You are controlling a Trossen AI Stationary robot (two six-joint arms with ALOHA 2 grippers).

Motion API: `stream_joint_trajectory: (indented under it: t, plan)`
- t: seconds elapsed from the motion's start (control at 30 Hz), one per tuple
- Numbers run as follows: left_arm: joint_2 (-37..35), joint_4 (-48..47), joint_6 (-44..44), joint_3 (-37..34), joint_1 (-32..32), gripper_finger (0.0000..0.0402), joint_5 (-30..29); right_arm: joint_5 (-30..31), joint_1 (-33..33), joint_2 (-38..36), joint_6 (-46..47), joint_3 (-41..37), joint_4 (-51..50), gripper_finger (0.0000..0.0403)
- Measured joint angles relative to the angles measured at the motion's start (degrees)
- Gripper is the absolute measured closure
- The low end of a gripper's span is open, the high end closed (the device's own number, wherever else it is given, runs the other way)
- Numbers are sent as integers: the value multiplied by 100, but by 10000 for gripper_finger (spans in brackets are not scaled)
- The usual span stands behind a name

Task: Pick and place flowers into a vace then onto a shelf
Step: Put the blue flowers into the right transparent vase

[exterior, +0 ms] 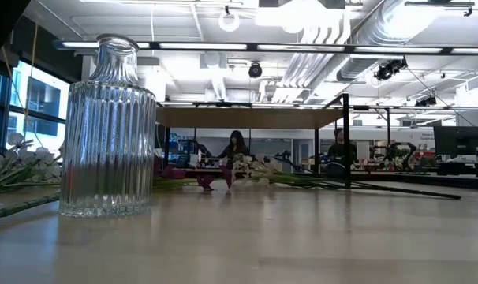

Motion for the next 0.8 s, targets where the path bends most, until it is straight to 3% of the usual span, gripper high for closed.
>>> stream_joint_trajectory:
  t: [0.43,0.67,0.8]
  plan:
    - [-99,-877,306,-2,-295,359,-159,32,-905,269,-561,2,691,119]
    - [-111,-1337,232,-2,-378,362,-341,1079,-900,269,-1094,2,684,118]
    - [-111,-1321,140,-2,-400,357,-294,911,-999,269,-1259,2,718,118]
